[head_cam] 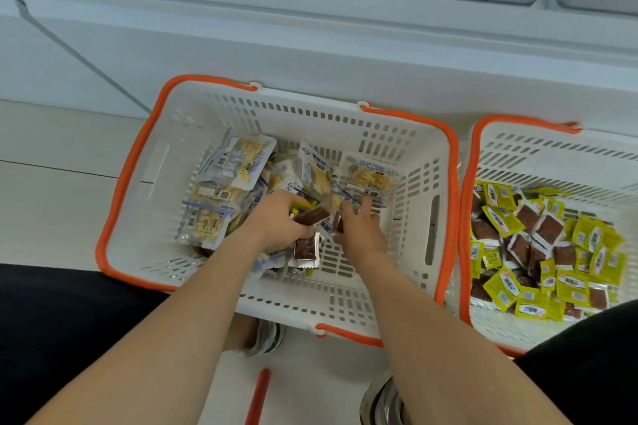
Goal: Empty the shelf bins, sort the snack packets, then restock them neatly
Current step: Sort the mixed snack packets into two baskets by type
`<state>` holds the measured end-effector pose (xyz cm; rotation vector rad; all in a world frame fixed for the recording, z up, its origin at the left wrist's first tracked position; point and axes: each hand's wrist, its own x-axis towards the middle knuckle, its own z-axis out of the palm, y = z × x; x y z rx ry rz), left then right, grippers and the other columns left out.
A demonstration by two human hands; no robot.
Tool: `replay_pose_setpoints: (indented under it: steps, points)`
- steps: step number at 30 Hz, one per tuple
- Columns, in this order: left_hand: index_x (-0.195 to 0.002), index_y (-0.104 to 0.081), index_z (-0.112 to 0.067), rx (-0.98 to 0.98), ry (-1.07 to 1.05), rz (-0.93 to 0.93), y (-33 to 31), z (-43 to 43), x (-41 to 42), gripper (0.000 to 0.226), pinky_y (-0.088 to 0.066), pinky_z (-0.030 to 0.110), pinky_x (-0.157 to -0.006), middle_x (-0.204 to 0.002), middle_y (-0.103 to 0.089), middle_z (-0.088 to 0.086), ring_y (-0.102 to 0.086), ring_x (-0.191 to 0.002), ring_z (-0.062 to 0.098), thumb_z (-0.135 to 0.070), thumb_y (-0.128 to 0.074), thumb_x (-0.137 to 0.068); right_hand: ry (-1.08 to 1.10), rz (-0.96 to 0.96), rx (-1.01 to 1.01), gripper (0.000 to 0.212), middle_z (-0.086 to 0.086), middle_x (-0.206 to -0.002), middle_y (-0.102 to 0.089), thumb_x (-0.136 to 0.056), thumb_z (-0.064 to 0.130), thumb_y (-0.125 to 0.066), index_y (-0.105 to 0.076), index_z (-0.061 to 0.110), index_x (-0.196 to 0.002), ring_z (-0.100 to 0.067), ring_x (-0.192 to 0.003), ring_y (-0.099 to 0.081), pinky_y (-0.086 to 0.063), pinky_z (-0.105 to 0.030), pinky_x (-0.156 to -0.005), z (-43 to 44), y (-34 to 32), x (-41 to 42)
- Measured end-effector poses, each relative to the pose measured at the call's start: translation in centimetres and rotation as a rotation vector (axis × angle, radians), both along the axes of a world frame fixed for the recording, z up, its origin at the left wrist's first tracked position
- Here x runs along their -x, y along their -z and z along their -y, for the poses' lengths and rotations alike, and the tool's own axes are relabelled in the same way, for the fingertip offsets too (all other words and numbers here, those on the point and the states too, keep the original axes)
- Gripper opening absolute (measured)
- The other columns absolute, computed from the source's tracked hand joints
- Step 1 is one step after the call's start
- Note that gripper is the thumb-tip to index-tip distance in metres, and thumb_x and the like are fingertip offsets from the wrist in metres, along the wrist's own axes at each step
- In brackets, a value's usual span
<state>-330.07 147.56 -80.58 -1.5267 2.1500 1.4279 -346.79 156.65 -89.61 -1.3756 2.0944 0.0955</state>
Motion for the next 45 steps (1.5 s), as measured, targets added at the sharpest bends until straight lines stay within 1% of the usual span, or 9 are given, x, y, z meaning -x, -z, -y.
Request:
replay_pose_setpoints:
  steps: [5, 13, 18, 21, 27, 32, 35, 38, 45]
  points:
    - [-0.096, -0.079, -0.025, -0.083, -0.205, 0.006, 0.4, 0.8, 0.2, 0.022, -0.063, 0.041, -0.074, -0.089, -0.076, 0.002, -0.073, -0.083, 0.020, -0.030, -0.089, -0.077, 0.041, 0.027, 0.085, 0.055, -0.014, -0.148, -0.039, -0.094, 0.013, -0.073, -0.040, 0.011, -0.138, -0.038, -0.120, -0.054, -0.051, -0.041, -0.082, -0.2, 0.2, 0.9]
    - [-0.107, -0.073, -0.007, -0.236, -0.305, 0.029, -3.3, 1.3, 3.2, 0.034, -0.064, 0.037, -0.060, -0.100, -0.075, 0.016, -0.077, -0.082, 0.028, -0.008, -0.089, -0.077, 0.787, 0.875, 0.277, 0.030, -0.001, -0.113, -0.064, -0.100, 0.025, -0.063, -0.062, 0.044, -0.124, -0.018, -0.083, -0.065, -0.065, -0.049, -0.073, 3.0, -7.1, 3.0]
    - [-0.109, -0.064, -0.003, -0.194, -0.233, 0.128, -6.7, 0.4, 6.2, 0.038, -0.066, 0.043, -0.063, -0.100, -0.072, 0.015, -0.077, -0.076, 0.029, -0.010, -0.087, -0.079, 0.676, 0.909, 0.257, 0.029, -0.003, -0.119, -0.065, -0.111, 0.045, -0.037, -0.064, 0.039, -0.117, -0.025, -0.103, -0.067, -0.061, -0.059, -0.086, 1.8, -13.2, 4.7]
    - [-0.104, -0.071, -0.004, -0.154, -0.184, 0.127, -9.5, -0.5, 8.3, 0.029, -0.066, 0.044, -0.066, -0.093, -0.075, 0.015, -0.077, -0.074, 0.029, -0.011, -0.085, -0.079, 0.736, 1.014, 0.295, 0.036, 0.002, -0.118, -0.067, -0.099, 0.059, -0.058, -0.063, 0.032, -0.122, -0.022, -0.099, -0.072, -0.064, -0.053, -0.084, 0.0, -16.8, 5.9]
    - [-0.097, -0.074, -0.010, -0.056, -0.199, -0.171, -14.7, -3.3, 14.7, 0.033, -0.065, 0.039, -0.059, -0.088, -0.078, 0.014, -0.077, -0.067, 0.022, -0.013, -0.092, -0.069, 1.002, 1.027, 0.636, 0.030, -0.017, -0.110, -0.069, -0.093, 0.013, -0.070, -0.058, 0.022, -0.119, -0.031, -0.081, -0.076, -0.062, -0.044, -0.060, -2.7, -21.5, 12.1]
    - [-0.094, -0.076, -0.018, -0.032, -0.175, -0.423, -16.0, -9.5, 20.8, 0.028, -0.064, 0.045, -0.079, -0.090, -0.079, 0.003, -0.077, -0.080, 0.017, -0.031, -0.090, -0.075, 1.319, 0.768, 0.662, 0.063, -0.012, -0.109, -0.069, -0.079, 0.040, -0.077, -0.049, 0.022, -0.132, -0.033, -0.087, -0.071, -0.061, -0.045, -0.060, -6.1, -22.7, 18.4]
    - [-0.139, -0.060, -0.032, -0.254, -0.053, -0.429, -14.8, -11.6, 22.6, 0.082, -0.054, 0.042, -0.104, -0.135, -0.067, -0.009, -0.067, -0.118, 0.012, -0.065, -0.085, -0.067, 1.212, 0.548, 0.368, 0.115, -0.006, -0.140, -0.052, -0.071, 0.068, -0.067, -0.014, 0.023, -0.162, -0.040, -0.127, -0.055, -0.050, -0.054, -0.095, -8.5, -23.3, 21.0]
    - [-0.133, -0.067, -0.034, -0.254, 0.142, -0.420, -14.7, -12.3, 21.4, 0.046, -0.047, 0.037, -0.110, -0.133, -0.065, -0.016, -0.061, -0.124, 0.007, -0.050, -0.068, -0.090, 0.929, 0.432, 0.103, 0.108, -0.016, -0.160, -0.039, -0.079, 0.079, -0.047, -0.027, 0.014, -0.163, -0.040, -0.145, -0.040, -0.037, -0.052, -0.106, -9.5, -24.0, 20.8]
    - [-0.101, -0.076, -0.024, 0.289, 0.001, -0.254, -9.6, -8.4, 14.6, 0.020, -0.054, 0.025, -0.076, -0.093, -0.073, -0.012, -0.069, -0.086, 0.007, -0.019, -0.056, -0.101, 0.471, 0.330, 0.576, 0.020, -0.001, -0.071, -0.067, -0.095, 0.013, -0.055, -0.071, 0.012, -0.105, -0.016, -0.063, -0.061, -0.045, -0.027, -0.061, -5.5, -23.4, 12.2]
